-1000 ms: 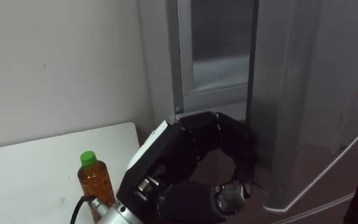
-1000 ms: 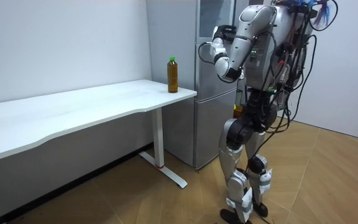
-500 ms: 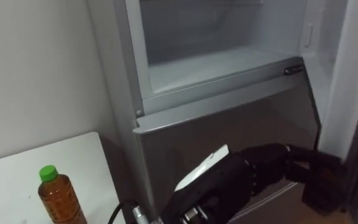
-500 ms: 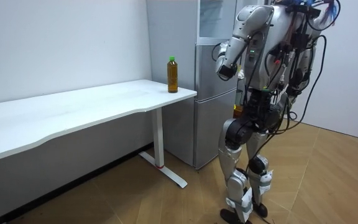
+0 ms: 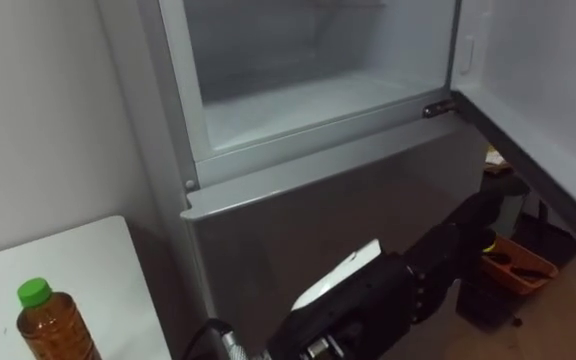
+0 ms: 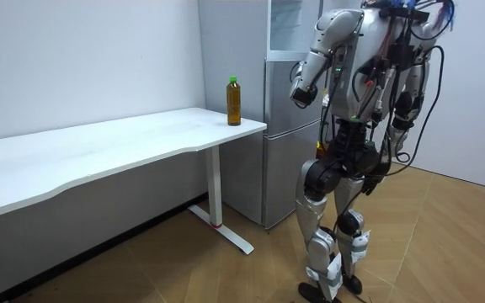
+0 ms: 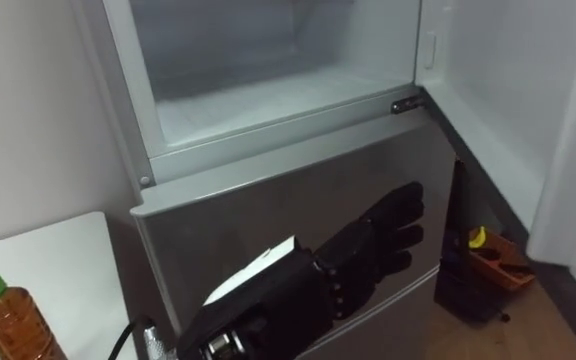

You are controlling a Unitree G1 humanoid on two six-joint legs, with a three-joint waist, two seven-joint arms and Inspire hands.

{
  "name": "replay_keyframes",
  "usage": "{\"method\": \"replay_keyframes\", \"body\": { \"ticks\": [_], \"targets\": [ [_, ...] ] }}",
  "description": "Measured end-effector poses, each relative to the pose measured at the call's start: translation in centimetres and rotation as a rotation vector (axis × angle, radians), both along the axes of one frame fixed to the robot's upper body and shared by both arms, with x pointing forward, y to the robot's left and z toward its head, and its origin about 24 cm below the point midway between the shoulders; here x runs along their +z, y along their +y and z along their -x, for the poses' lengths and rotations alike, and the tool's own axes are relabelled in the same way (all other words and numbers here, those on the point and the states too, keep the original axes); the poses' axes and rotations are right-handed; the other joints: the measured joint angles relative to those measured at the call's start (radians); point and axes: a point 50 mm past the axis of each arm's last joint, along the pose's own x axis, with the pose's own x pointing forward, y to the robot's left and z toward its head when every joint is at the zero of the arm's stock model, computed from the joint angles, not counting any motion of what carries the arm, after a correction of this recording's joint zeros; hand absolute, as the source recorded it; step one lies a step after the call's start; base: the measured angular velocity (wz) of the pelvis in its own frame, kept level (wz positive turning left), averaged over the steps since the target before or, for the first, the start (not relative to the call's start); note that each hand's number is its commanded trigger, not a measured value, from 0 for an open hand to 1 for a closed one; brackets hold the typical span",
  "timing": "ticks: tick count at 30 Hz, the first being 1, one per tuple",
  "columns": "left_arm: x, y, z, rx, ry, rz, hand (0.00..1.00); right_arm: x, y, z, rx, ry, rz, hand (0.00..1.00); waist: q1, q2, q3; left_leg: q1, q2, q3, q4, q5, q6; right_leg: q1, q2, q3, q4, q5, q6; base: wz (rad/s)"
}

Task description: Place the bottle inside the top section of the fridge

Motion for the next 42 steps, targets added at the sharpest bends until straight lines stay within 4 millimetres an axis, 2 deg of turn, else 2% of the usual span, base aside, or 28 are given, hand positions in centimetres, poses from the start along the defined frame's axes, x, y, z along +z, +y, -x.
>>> {"method": "replay_keyframes", "body": {
  "ticks": [16, 24, 30, 35, 42],
  "targets": [
    [0.1, -0.2, -0.9, 0.0, -0.008, -0.026, 0.0, 0.0, 0.0, -0.1, 0.0, -0.004, 0.002, 0.0, 0.0, 0.004, -0.0022, 0.007, 0.0, 0.002, -0.021, -0.001, -0.003, 0.001, 0.003, -0.002, 0.0, 0.0, 0.0, 0.0],
    [-0.2, -0.5, -1.7, 0.003, 0.005, -0.051, 0.0, 0.0, -0.1, -0.1, -0.003, 0.002, 0.017, 0.0, -0.001, 0.006, -0.0019, 0.014, 0.004, 0.022, -0.02, -0.001, -0.004, -0.002, 0.004, -0.001, 0.001, 0.003, -0.003, -0.07],
    [-0.8, -1.4, -1.8, -0.019, 0.043, -0.05, 0.0, 0.0, -0.1, 0.1, -0.024, 0.008, 0.015, 0.0, -0.018, 0.004, -0.0015, 0.028, 0.019, 0.059, -0.016, -0.01, -0.016, -0.001, 0.013, 0.0, 0.003, 0.01, -0.01, -0.2],
    [-1.0, -2.0, -1.9, -0.043, 0.052, -0.071, 0.0, 0.0, -0.3, 0.3, -0.025, 0.021, 0.016, 0.0, -0.05, 0.003, -0.0005, 0.028, 0.041, 0.106, 0.007, -0.023, -0.034, -0.021, 0.032, 0.036, 0.018, 0.012, -0.022, -0.28],
    [-0.1, -2.4, -2.2, -0.056, 0.027, -0.081, 0.0, 0.3, -1.6, 1.1, -0.014, 0.058, 0.047, 0.0, -0.066, 0.003, -0.0007, 0.029, 0.067, 0.168, 0.02, -0.037, -0.054, -0.047, 0.051, 0.072, 0.022, 0.006, -0.038, -0.28]
  ]
}}
